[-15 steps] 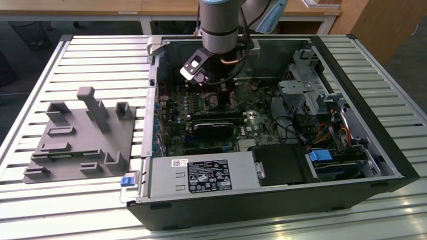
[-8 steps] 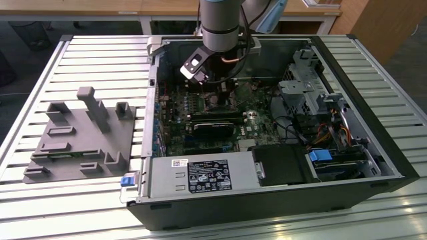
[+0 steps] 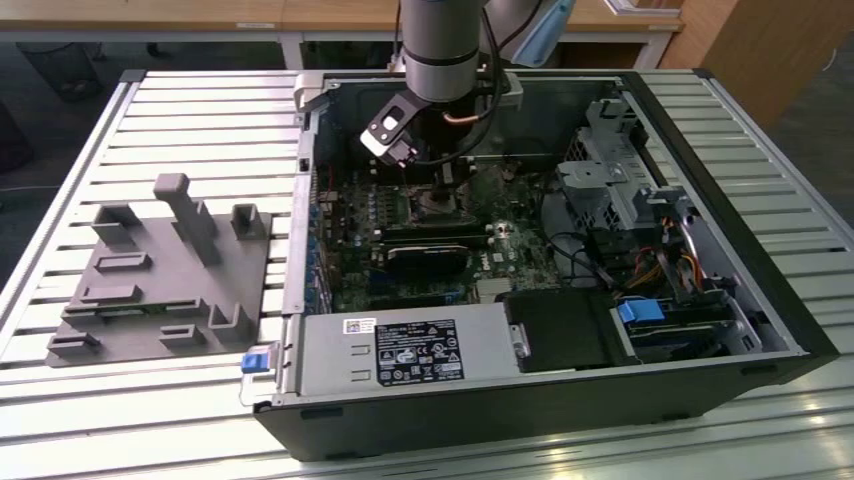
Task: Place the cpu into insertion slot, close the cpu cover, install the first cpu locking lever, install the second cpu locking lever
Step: 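Place the cpu into insertion slot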
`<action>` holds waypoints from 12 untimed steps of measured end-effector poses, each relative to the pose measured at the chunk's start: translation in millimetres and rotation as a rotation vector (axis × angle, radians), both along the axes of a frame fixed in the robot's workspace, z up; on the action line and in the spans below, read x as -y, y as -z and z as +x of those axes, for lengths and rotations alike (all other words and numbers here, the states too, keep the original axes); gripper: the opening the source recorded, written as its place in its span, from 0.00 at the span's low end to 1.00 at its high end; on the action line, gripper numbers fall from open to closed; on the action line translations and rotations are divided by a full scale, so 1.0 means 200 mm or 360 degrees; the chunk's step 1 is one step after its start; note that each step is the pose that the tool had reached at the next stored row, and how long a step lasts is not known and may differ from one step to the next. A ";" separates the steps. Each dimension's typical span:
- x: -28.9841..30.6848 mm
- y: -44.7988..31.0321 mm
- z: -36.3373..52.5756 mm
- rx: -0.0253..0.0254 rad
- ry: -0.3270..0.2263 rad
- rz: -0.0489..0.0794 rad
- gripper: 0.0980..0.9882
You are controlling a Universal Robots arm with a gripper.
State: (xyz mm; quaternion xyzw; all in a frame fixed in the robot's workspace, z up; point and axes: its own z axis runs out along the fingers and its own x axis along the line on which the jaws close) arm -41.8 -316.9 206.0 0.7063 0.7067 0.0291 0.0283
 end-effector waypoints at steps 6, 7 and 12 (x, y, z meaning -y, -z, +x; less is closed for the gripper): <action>0.000 -0.012 0.000 -0.00003 0.0000 0.0000 0.01; 0.000 -0.014 0.000 -0.00002 0.0000 0.0000 0.01; 0.000 -0.021 0.000 -0.00002 0.0000 0.0000 0.01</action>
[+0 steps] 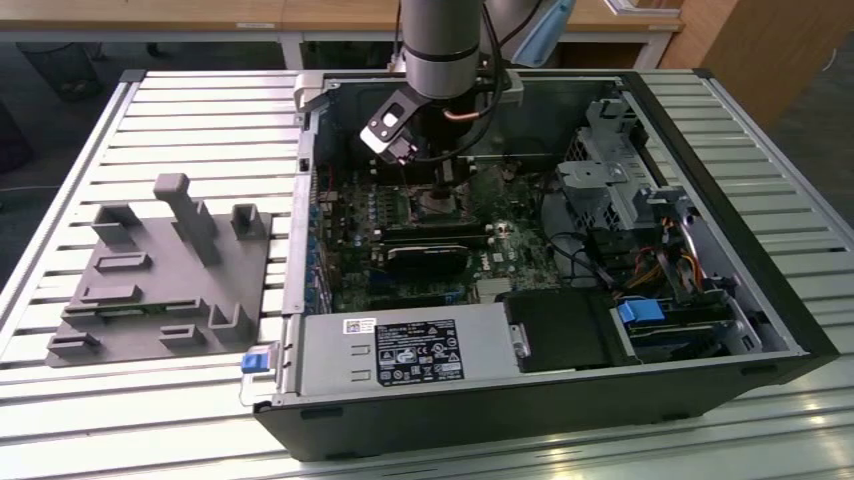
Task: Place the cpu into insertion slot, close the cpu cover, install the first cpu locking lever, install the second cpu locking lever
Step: 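Place the cpu into insertion slot, then close the cpu cover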
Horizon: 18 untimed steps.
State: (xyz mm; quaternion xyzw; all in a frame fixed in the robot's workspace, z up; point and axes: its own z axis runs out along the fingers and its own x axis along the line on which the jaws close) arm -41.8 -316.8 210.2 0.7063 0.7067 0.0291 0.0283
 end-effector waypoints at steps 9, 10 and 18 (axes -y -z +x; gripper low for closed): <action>0.000 -0.008 0.000 0.00000 0.0000 0.0000 0.01; 0.000 -0.008 0.000 0.00002 0.0000 0.0000 0.01; 0.000 -0.016 0.000 0.00000 0.0000 0.0000 0.01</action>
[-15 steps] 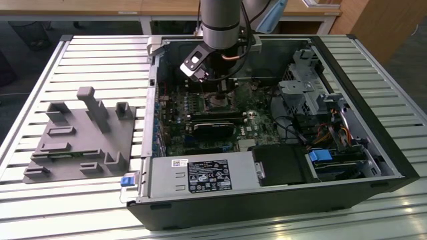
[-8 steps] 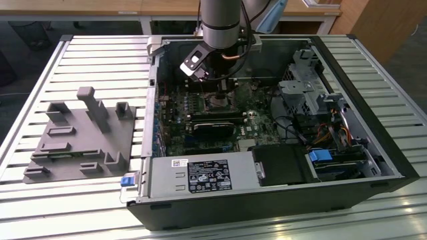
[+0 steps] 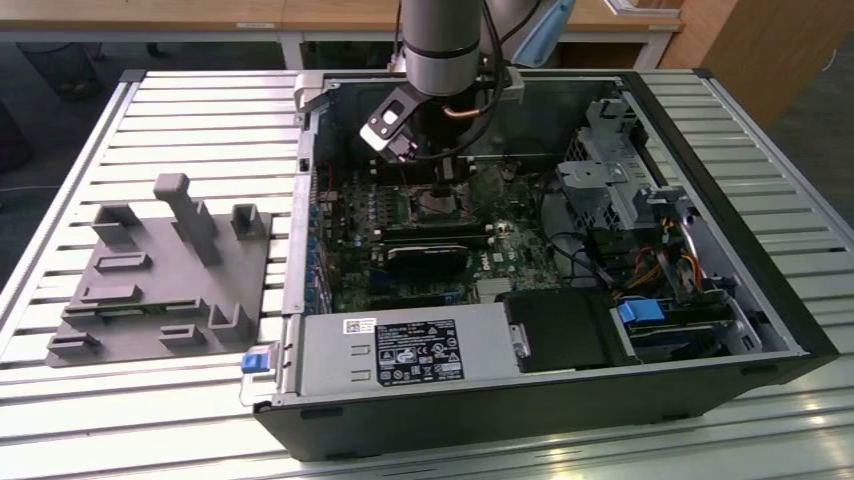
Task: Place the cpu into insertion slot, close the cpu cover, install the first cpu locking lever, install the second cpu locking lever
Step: 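Close the cpu cover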
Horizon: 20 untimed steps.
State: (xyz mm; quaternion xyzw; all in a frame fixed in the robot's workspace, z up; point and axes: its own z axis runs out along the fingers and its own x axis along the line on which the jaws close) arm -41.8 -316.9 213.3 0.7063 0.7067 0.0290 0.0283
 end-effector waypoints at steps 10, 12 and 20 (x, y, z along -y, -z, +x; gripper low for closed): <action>0.000 -0.020 0.000 0.00000 0.0000 0.0000 0.01; 0.000 -0.026 0.000 0.00001 0.0000 0.0000 0.01; 0.000 -0.051 0.000 0.00000 0.0000 0.0000 0.01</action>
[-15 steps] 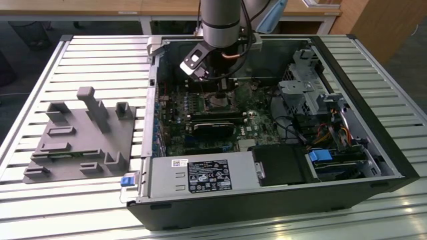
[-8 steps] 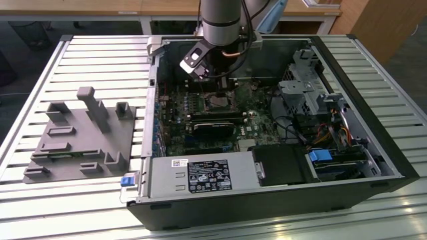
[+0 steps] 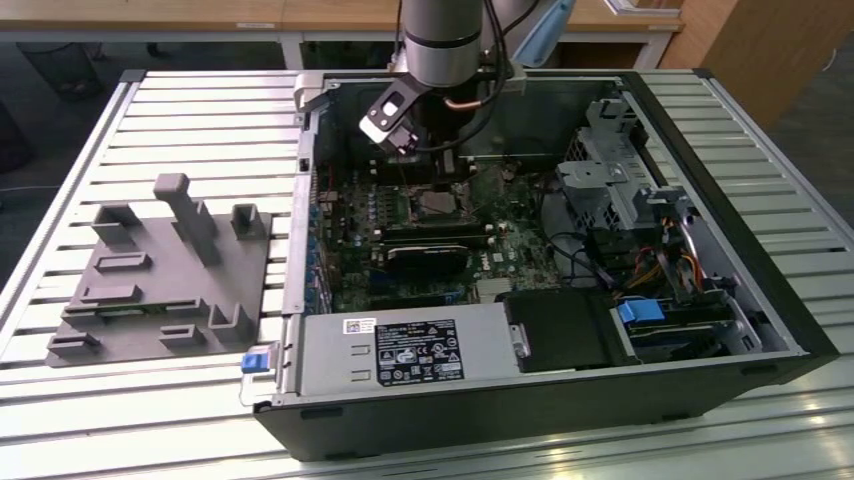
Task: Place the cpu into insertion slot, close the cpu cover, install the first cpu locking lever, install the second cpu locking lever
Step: 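Close the cpu cover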
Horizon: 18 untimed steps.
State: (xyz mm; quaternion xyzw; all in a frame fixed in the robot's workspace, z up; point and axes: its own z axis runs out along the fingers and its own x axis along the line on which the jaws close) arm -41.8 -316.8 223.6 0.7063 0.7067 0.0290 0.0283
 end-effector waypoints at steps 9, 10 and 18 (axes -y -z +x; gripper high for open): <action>0.000 -0.020 0.000 -0.00001 0.0000 0.0000 0.01; 0.000 -0.026 0.000 0.00000 0.0000 0.0000 0.01; 0.000 -0.124 0.000 0.00001 0.0000 0.0000 0.01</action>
